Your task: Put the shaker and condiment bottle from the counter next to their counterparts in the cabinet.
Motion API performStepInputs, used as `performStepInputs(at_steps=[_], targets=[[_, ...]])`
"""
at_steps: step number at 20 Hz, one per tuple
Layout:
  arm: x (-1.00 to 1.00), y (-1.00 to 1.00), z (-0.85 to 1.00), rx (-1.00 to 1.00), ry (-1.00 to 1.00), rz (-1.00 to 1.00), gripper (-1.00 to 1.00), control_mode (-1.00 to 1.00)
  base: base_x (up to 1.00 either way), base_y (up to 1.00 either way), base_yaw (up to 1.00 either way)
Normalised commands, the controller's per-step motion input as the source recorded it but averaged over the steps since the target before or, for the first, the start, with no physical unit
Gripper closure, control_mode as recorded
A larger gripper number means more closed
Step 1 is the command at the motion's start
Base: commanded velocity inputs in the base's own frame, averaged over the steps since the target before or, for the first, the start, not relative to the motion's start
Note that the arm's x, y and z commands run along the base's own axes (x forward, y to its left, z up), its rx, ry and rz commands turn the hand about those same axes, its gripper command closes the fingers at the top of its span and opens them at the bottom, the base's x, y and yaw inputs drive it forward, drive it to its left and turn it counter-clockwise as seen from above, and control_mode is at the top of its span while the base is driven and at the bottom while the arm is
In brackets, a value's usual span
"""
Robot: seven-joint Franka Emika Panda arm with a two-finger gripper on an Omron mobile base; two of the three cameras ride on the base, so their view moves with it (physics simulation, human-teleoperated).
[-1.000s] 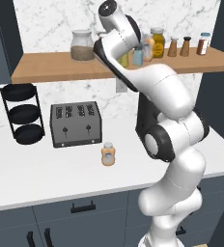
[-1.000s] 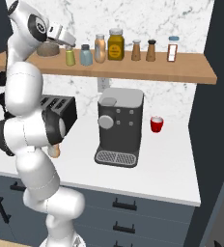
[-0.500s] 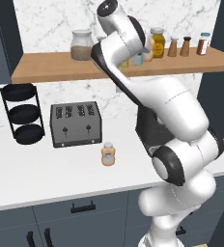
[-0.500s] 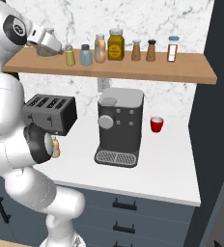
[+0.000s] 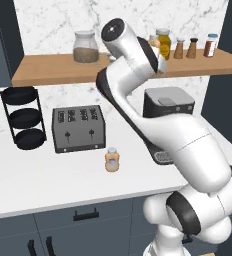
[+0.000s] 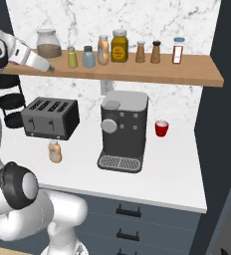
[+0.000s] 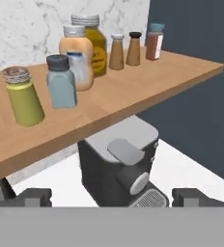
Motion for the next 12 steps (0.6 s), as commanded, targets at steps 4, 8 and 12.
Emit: performStepInputs(at_steps=[4,8,12], targets=[[-0.21,0.21,-0.20,-0.04,-0.18,-0.23,-1.00,-1.00,0.00,0.00,0.00],[-0.44,0.22,-0.39,-0.06,-0.21,-0.31,-1.00,-1.00,0.00,0.00,0.00],[-0.74,0.05,-0.51,-0.07,-0.19,-0.33,-1.00,-1.00,0.00,0.00,0.00]])
